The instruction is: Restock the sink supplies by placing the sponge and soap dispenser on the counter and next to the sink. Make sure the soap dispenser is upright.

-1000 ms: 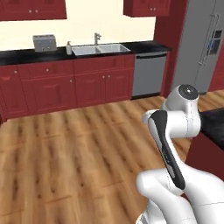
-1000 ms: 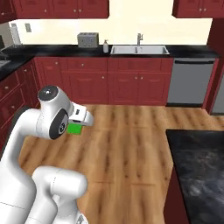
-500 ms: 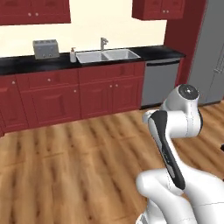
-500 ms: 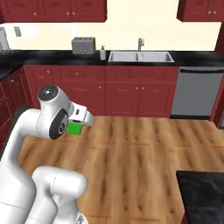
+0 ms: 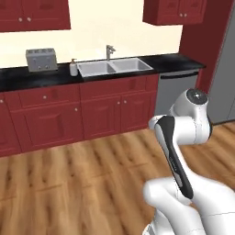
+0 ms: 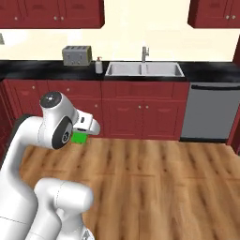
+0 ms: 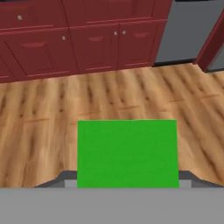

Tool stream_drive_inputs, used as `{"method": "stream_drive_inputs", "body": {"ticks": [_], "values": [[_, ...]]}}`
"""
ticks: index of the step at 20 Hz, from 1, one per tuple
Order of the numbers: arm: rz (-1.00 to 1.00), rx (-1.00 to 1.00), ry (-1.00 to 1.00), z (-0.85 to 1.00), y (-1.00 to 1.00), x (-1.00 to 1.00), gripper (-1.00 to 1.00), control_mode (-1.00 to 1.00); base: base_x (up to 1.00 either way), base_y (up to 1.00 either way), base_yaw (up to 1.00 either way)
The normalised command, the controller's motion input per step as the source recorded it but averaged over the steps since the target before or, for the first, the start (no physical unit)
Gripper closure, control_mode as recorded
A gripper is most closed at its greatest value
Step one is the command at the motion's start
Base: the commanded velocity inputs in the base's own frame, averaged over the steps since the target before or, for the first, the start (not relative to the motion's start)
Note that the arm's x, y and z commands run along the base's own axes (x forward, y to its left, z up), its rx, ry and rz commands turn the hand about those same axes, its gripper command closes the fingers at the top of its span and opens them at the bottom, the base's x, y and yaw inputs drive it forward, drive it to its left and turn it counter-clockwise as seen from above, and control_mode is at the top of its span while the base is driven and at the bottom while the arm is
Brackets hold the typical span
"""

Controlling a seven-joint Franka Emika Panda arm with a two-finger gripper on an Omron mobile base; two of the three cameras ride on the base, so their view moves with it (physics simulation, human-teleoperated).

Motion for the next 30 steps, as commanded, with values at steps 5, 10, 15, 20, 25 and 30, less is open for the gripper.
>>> {"method": "stream_drive_inputs", "body": {"ticks": [5, 10, 15, 20, 25, 30], "values": [[0.00, 0.00, 0.00, 0.00, 0.00, 0.00, 1.00, 1.00, 1.00, -0.51, 0.00], [0.00, 0.00, 0.00, 0.00, 0.00, 0.00, 1.00, 1.00, 1.00, -0.57, 0.00], [0.00, 0.00, 0.00, 0.00, 0.00, 0.00, 1.00, 1.00, 1.00, -0.62, 0.00], [0.00, 0.00, 0.00, 0.00, 0.00, 0.00, 1.00, 1.00, 1.00, -0.63, 0.01], [0.00, 0.00, 0.00, 0.00, 0.00, 0.00, 1.00, 1.00, 1.00, -0.56, 0.04], [0.00, 0.00, 0.00, 0.00, 0.00, 0.00, 1.00, 1.00, 1.00, -0.50, 0.07]]}}
